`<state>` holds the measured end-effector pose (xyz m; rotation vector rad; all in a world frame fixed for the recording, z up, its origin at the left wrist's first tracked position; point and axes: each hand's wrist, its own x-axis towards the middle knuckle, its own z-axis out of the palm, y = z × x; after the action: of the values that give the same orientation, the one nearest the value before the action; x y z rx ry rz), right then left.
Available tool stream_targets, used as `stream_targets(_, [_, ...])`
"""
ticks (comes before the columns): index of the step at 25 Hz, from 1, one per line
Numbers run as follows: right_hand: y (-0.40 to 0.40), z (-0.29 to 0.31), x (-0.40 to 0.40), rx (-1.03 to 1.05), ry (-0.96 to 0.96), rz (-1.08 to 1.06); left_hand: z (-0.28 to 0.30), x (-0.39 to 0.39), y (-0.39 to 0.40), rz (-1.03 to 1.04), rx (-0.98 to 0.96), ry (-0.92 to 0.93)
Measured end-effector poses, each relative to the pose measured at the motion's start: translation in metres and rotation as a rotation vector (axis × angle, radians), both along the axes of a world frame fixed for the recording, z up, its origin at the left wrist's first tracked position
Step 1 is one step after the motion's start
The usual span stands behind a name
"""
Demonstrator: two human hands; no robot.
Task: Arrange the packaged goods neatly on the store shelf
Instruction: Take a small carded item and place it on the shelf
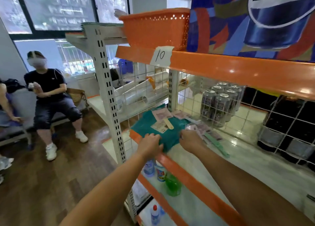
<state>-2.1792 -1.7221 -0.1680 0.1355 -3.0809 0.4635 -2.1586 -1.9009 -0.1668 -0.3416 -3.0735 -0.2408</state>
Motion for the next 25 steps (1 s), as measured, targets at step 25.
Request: stream_targets(25, [-0.068, 0.014, -0.105, -0.603, -0.264, -0.458, -0.022, -0.135, -0.038, -0.210, 0.105, 0.098])
